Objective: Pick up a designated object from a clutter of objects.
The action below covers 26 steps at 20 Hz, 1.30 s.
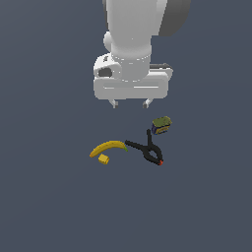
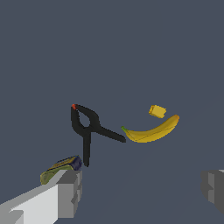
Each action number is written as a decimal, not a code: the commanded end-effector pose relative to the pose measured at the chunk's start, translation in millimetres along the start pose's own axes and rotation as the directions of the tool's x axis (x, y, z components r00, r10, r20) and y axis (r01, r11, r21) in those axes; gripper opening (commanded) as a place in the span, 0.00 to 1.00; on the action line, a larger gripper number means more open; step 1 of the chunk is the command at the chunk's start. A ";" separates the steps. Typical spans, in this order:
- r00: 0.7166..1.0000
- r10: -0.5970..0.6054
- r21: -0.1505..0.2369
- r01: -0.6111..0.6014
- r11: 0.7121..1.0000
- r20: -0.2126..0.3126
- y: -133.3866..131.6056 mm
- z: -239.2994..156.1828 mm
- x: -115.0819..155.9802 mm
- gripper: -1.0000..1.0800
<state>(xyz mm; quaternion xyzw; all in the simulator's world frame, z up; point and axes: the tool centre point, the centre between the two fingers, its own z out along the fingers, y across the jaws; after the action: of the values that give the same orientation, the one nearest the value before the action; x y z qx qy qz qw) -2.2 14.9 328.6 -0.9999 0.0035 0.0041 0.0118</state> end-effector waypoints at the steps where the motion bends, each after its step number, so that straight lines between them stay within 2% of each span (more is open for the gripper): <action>1: 1.000 0.000 0.000 0.000 1.000 0.000 0.0 0.0 0.0 0.96; 9: 1.000 -0.003 0.026 0.004 1.000 -0.005 -6.2 0.6 4.7 0.96; 16: 1.000 -0.001 0.028 0.001 1.000 -0.006 -6.6 1.2 5.2 0.96; 26: 0.990 0.143 0.053 -0.144 0.988 0.006 0.4 32.9 11.4 0.96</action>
<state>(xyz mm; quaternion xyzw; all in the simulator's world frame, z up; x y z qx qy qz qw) 8.0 16.7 302.5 -0.9975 0.0601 0.0046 0.0359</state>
